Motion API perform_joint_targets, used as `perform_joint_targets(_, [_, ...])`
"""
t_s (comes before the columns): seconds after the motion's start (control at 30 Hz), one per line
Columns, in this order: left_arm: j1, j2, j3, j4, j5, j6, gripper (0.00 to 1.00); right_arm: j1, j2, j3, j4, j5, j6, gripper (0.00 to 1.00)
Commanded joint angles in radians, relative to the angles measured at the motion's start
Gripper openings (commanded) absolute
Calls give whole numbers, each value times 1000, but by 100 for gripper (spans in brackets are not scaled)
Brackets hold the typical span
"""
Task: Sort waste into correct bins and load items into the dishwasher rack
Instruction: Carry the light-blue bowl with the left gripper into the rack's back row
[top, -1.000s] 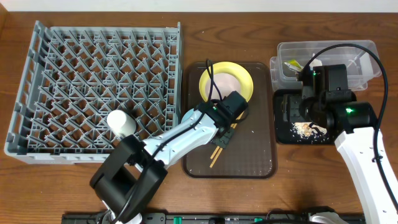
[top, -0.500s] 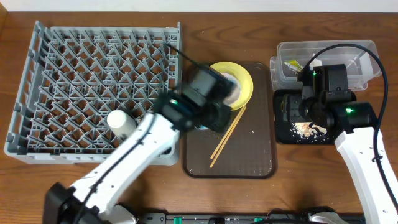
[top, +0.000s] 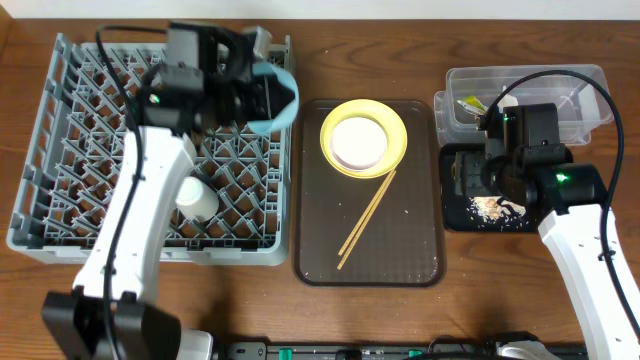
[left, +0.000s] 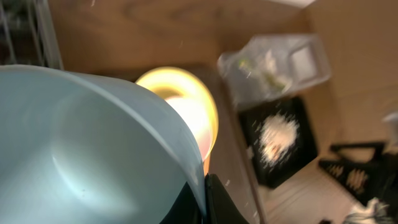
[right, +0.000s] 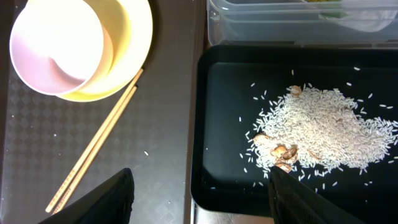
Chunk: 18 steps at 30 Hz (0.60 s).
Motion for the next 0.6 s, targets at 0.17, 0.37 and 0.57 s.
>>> perform_joint_targets(0.17, [159, 229, 147, 251, 464, -187, 6, -7, -6, 19, -3, 6, 15, 67])
perform_joint_targets(0.37, [237, 395, 147, 725, 681, -618, 6, -7, -6, 19, -3, 5, 15, 67])
perform_joint_targets(0.57, [279, 504, 146, 803, 697, -721, 6, -7, -6, 19, -3, 5, 15, 67])
